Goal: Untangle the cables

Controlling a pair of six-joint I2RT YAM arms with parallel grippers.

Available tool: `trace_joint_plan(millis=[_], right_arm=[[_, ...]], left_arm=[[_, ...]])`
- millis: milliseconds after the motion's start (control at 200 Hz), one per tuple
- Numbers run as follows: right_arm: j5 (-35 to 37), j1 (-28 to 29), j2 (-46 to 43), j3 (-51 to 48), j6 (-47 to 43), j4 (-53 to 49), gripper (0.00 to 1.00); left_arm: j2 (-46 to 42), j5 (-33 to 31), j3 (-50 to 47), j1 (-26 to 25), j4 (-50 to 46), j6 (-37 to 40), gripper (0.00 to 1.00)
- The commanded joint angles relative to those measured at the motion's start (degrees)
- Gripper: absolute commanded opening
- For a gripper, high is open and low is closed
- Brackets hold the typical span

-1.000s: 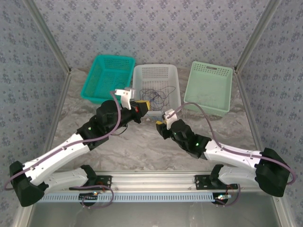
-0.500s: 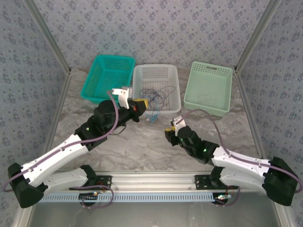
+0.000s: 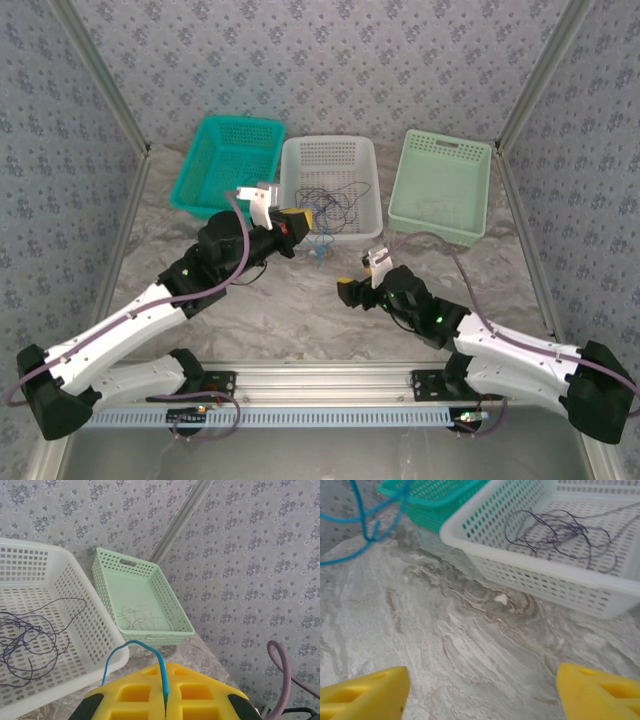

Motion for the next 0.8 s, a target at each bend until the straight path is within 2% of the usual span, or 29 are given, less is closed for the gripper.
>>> trace_joint_plan(millis=[0, 290, 505, 795], right_arm=[[-2.9, -0.3, 0.41, 1.96, -1.37, 6.37, 0.83], [-4.81, -1.87, -0.47, 1.64, -1.57, 13.23, 0.84], [-5.82, -2.33, 3.1, 2.73, -2.42, 19.53, 0.84], [-0.78, -2.56, 7.7, 3.45, -2.6, 28.27, 0.85]], left_arm=[[-0.63, 1.14, 1.42, 0.2, 2.4, -0.83, 0.0], [0.16, 2.64, 1.28, 0.25, 3.68, -1.48, 0.0], [0.43, 3.12, 0.85, 0.25, 5.26, -2.58, 0.0], [1.29, 4.31, 0.1, 0.07, 7.37, -4.38, 0.0]])
